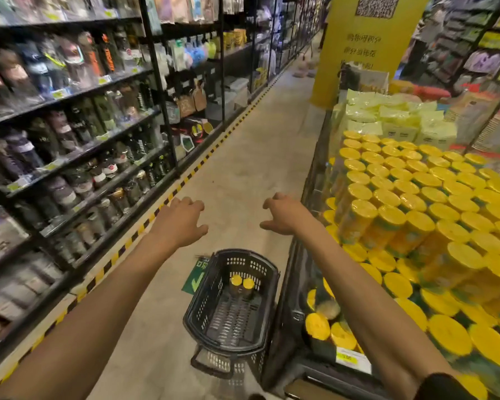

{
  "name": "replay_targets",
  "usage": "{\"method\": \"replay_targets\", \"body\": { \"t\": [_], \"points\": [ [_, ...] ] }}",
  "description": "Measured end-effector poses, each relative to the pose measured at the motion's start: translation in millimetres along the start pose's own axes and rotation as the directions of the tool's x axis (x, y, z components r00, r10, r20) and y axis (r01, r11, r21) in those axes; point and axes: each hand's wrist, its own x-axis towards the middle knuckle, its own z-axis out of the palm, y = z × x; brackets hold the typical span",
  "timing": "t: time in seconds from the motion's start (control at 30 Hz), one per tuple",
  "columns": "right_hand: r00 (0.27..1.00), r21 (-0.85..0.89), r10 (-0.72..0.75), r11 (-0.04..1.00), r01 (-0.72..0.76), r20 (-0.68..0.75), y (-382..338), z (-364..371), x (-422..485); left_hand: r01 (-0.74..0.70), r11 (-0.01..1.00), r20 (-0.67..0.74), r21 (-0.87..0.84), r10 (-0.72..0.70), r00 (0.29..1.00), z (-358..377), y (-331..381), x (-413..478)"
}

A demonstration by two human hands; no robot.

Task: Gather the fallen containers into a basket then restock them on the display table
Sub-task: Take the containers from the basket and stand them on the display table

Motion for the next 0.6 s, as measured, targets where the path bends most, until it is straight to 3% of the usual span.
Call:
{"method": "replay_targets", "body": {
  "t": [0.47, 0.6],
  "points": [
    [0.982, 0.126, 0.123, 0.982, -0.142, 0.143, -45, 74, 154, -0.101, 0.995, 0.214, -0.006, 0.100, 0.972, 71, -102, 144],
    [0.961, 0.162, 0.188, 0.961, -0.222, 0.201, -45, 77, 184, -0.156, 0.986, 0.199, -0.063, 0.166, 0.966, 84, -120, 195]
  ]
}}
